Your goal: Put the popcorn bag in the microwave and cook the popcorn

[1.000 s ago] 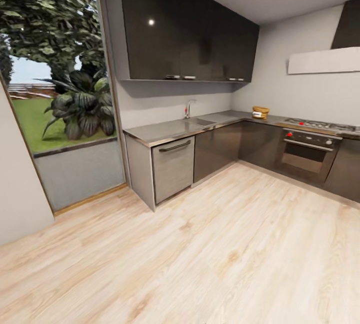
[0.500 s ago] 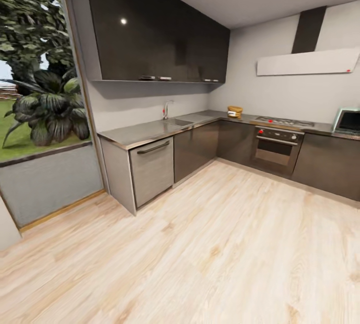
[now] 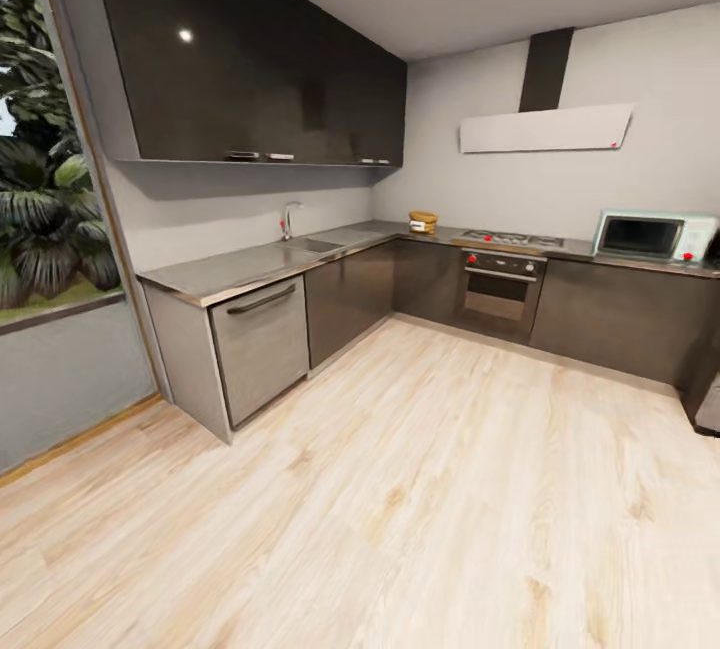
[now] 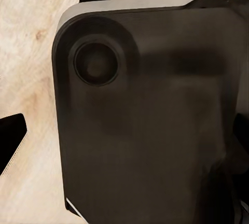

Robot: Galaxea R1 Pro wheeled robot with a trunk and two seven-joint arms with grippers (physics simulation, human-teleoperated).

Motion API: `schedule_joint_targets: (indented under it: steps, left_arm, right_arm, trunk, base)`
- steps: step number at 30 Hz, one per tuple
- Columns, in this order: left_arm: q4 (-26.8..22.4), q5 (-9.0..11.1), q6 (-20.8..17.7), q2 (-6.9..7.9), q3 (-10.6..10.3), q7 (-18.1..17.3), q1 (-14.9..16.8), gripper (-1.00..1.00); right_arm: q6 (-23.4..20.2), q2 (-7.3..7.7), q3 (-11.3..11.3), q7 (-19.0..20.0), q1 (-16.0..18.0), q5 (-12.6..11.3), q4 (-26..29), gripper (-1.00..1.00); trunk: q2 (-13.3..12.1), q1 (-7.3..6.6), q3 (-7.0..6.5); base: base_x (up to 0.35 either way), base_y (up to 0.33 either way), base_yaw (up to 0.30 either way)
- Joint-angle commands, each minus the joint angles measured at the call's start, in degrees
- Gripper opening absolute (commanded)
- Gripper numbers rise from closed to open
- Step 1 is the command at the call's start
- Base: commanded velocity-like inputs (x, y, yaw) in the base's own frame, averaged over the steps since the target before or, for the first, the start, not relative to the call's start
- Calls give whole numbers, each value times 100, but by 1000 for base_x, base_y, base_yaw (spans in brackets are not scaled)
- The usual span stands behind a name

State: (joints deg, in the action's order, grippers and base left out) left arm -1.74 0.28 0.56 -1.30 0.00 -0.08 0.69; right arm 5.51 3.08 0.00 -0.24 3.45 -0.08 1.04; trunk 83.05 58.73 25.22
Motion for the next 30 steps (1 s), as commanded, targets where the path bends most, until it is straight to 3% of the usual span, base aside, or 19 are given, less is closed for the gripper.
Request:
schedule_joint_targets:
  steps: [1, 30]
  left_arm:
    - [0, 0, 6, 1, 0, -1, 1, 100]
    - [1, 0, 6, -1, 0, -1, 1, 100]
  right_arm:
    - [20, 0, 0, -2, 5, -1, -8, 100]
    - [20, 0, 0, -3, 4, -1, -8, 100]
  trunk:
    - [3, 0, 6]
    - [3, 0, 6]
  base:
    - [0, 0, -288]
    - [0, 0, -289]
